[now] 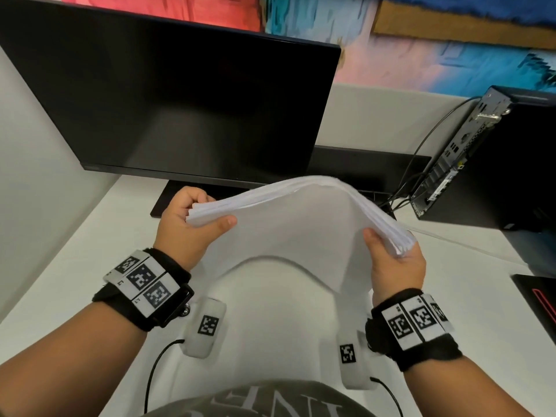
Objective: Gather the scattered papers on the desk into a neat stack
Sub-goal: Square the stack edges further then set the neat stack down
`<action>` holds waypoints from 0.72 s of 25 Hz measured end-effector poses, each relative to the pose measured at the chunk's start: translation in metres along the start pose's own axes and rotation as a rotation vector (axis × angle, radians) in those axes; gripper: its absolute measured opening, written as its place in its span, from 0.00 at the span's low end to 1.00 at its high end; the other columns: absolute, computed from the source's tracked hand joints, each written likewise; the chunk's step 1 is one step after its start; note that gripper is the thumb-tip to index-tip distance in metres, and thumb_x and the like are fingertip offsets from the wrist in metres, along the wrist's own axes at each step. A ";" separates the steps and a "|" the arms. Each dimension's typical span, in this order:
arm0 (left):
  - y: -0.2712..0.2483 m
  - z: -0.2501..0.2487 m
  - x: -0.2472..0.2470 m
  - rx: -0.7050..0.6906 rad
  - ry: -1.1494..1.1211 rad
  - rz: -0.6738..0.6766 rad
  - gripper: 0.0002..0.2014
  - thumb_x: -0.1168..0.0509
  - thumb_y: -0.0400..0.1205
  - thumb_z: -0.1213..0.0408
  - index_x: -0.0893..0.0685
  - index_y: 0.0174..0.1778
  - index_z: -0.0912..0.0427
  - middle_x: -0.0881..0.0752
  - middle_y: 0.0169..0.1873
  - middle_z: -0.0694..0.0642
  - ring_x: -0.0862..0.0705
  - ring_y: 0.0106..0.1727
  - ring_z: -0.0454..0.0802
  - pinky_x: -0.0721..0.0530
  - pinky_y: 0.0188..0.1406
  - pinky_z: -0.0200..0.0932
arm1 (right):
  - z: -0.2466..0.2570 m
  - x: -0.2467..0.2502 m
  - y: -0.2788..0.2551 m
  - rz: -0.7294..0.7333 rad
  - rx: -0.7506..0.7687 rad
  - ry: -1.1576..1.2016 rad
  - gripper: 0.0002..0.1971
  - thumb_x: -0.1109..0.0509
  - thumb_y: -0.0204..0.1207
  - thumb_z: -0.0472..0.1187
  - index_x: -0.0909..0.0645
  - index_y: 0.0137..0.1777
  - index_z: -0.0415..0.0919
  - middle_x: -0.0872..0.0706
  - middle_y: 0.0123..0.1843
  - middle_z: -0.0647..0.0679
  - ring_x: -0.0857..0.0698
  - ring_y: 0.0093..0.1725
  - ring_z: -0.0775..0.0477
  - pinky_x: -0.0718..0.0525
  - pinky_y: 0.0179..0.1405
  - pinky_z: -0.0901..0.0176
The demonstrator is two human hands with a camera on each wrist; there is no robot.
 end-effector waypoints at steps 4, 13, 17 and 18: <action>0.002 0.006 -0.005 0.030 0.047 0.048 0.18 0.25 0.69 0.70 0.25 0.39 0.43 0.21 0.39 0.48 0.20 0.40 0.41 0.20 0.39 0.34 | -0.005 0.010 0.004 0.009 -0.062 -0.048 0.10 0.25 0.68 0.47 0.25 0.39 0.57 0.19 0.39 0.52 0.19 0.41 0.48 0.17 0.49 0.49; 0.016 0.004 -0.014 0.211 -0.101 -0.092 0.12 0.41 0.78 0.69 0.19 0.35 0.48 0.12 0.42 0.48 0.15 0.47 0.48 0.21 0.47 0.42 | 0.007 0.004 0.034 -0.117 -0.057 -0.071 0.15 0.33 0.75 0.47 0.27 0.28 0.49 0.26 0.30 0.52 0.27 0.33 0.56 0.28 0.37 0.63; 0.016 0.011 -0.007 0.218 -0.087 -0.013 0.09 0.36 0.73 0.66 0.18 0.37 0.43 0.11 0.47 0.48 0.16 0.56 0.54 0.21 0.60 0.52 | 0.002 0.006 0.042 -0.069 -0.073 -0.094 0.13 0.28 0.70 0.45 0.27 0.27 0.49 0.23 0.32 0.52 0.24 0.36 0.53 0.25 0.42 0.59; 0.016 0.012 -0.006 0.223 -0.089 -0.007 0.10 0.36 0.73 0.67 0.18 0.38 0.44 0.11 0.48 0.49 0.16 0.56 0.55 0.21 0.60 0.53 | 0.001 0.007 0.043 -0.056 -0.077 -0.097 0.13 0.27 0.69 0.45 0.27 0.27 0.50 0.22 0.33 0.52 0.23 0.38 0.51 0.24 0.44 0.58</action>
Point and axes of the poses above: each hand's wrist, its own y-axis towards the middle knuckle, its own x-axis out of the back of the hand, z = x × y, the point moved 1 cm from there along y, towards the middle knuckle
